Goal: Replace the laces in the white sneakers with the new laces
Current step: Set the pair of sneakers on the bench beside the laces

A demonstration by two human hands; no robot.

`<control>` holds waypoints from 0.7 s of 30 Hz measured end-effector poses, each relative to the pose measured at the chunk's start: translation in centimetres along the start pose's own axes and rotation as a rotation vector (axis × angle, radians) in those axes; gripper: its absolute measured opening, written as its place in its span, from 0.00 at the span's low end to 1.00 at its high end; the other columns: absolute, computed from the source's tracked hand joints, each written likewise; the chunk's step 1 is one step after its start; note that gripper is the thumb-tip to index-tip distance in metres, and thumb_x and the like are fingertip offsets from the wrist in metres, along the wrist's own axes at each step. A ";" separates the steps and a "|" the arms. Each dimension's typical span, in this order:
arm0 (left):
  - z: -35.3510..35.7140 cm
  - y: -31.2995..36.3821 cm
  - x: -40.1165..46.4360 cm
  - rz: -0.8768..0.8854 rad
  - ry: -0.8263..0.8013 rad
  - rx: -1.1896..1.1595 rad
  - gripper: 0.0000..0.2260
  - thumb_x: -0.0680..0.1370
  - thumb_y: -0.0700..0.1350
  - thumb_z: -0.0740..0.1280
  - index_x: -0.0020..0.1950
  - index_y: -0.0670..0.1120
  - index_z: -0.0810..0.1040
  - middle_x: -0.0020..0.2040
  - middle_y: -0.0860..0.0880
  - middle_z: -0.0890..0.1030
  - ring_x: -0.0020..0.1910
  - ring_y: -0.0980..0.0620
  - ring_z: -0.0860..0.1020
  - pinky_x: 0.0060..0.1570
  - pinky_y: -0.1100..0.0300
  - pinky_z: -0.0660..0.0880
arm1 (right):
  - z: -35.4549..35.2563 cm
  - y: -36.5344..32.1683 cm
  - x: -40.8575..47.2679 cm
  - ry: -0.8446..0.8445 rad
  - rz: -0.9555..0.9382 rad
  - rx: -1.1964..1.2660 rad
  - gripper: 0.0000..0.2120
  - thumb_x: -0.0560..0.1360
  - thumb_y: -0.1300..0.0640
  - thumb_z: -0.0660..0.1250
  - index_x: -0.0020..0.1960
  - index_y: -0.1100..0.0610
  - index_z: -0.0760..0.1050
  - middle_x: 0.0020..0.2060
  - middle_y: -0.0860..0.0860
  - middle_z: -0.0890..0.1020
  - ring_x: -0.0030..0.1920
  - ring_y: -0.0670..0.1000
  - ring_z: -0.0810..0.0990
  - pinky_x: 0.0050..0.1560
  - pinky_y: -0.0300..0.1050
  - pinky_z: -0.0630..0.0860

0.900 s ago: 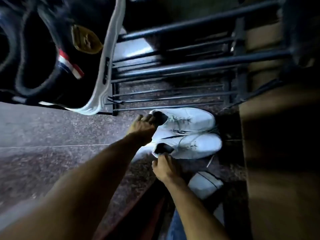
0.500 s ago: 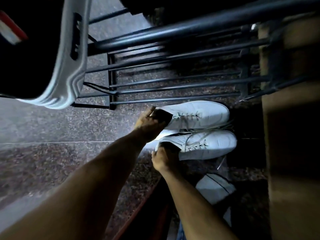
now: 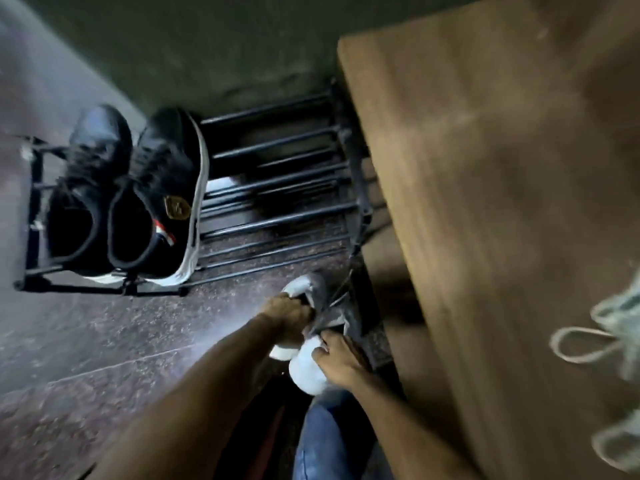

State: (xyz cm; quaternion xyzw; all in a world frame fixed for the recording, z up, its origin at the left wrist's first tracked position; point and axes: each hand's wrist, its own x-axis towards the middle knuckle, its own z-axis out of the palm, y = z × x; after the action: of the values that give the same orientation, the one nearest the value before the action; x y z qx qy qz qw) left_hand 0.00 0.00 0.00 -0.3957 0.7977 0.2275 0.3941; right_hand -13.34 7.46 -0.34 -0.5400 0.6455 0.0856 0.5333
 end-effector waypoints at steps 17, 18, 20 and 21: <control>-28.2 12.0 -38.8 0.430 0.210 -0.157 0.18 0.67 0.58 0.73 0.53 0.52 0.81 0.48 0.57 0.83 0.47 0.59 0.79 0.47 0.59 0.75 | -17.5 -5.9 -42.0 0.453 -0.544 0.769 0.18 0.58 0.49 0.63 0.34 0.66 0.72 0.29 0.51 0.69 0.33 0.47 0.66 0.34 0.45 0.59; -29.3 13.3 -40.4 0.466 0.219 -0.179 0.17 0.68 0.58 0.74 0.52 0.51 0.82 0.47 0.56 0.83 0.46 0.58 0.80 0.47 0.58 0.75 | -18.3 -5.8 -44.5 0.497 -0.559 0.796 0.17 0.59 0.51 0.64 0.35 0.67 0.73 0.30 0.53 0.70 0.34 0.49 0.66 0.34 0.46 0.60; -30.8 16.3 -43.2 0.572 0.246 -0.211 0.18 0.67 0.59 0.75 0.50 0.48 0.82 0.45 0.53 0.83 0.46 0.54 0.80 0.47 0.54 0.76 | -19.6 -4.8 -50.0 0.588 -0.573 0.826 0.08 0.61 0.56 0.65 0.33 0.62 0.75 0.29 0.52 0.71 0.33 0.48 0.67 0.33 0.45 0.60; -31.3 17.8 -43.9 0.623 0.252 -0.230 0.19 0.67 0.59 0.75 0.49 0.47 0.82 0.46 0.51 0.83 0.47 0.52 0.81 0.47 0.52 0.76 | -20.0 -4.3 -52.3 0.629 -0.582 0.834 0.04 0.63 0.59 0.65 0.32 0.59 0.75 0.28 0.51 0.71 0.32 0.47 0.68 0.32 0.44 0.61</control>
State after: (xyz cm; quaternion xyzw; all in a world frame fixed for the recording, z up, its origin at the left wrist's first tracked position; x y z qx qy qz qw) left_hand -11.97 9.11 54.76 -0.2003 0.8916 0.3745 0.1574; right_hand -29.86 23.71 50.84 -0.4391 0.5770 -0.4888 0.4850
